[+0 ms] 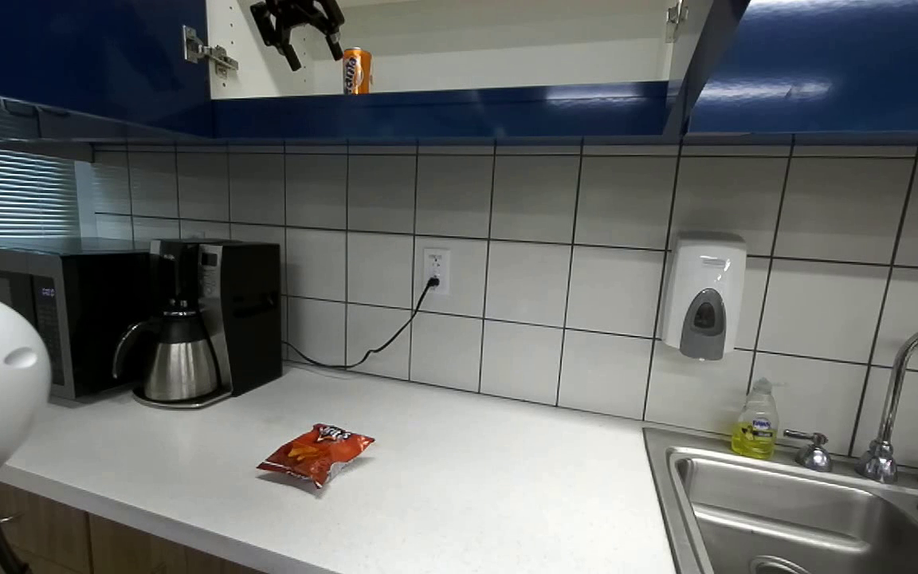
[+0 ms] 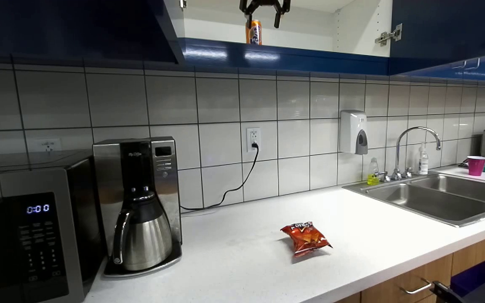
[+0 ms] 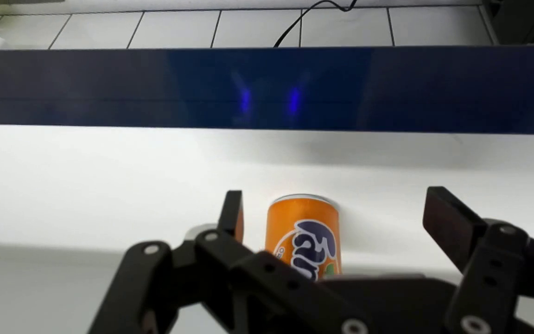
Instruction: Take the can out of the open upper cabinet and put it on the countertop.
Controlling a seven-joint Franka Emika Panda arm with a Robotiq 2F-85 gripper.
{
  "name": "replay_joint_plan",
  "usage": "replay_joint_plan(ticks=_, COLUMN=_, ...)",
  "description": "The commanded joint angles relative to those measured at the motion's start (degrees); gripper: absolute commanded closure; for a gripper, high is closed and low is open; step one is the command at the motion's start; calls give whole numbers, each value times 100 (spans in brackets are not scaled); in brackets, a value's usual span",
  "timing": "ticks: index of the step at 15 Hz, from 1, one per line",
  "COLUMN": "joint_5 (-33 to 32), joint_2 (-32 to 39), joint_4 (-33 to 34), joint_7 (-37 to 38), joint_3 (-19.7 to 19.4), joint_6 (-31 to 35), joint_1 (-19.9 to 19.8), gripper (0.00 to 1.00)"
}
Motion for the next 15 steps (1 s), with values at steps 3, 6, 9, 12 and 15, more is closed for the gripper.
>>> replay_joint_plan(ticks=3, joint_5=-171, joint_2=551, joint_4=889, joint_7=239, joint_3=-126, joint_6=-472, joint_1=133, gripper=0)
replay_joint_plan(ticks=6, joint_5=-184, joint_2=759, joint_4=1162, joint_7=293, joint_3=-65, joint_6=-556, joint_1=59, gripper=0)
replay_joint_plan(ticks=9, joint_5=-284, joint_2=987, joint_4=1462, joint_7=340, joint_3=-70, joint_6=-630, joint_1=81, gripper=0)
replay_joint_plan(ticks=12, joint_5=-378, joint_2=1181, joint_4=1724, joint_7=371, joint_3=-74, joint_6=-680, joint_1=107, gripper=0)
replay_joint_plan(ticks=15, joint_5=-395, joint_2=1357, joint_4=1941, joint_7=371, joint_3=-81, joint_6=-707, joint_1=136, gripper=0)
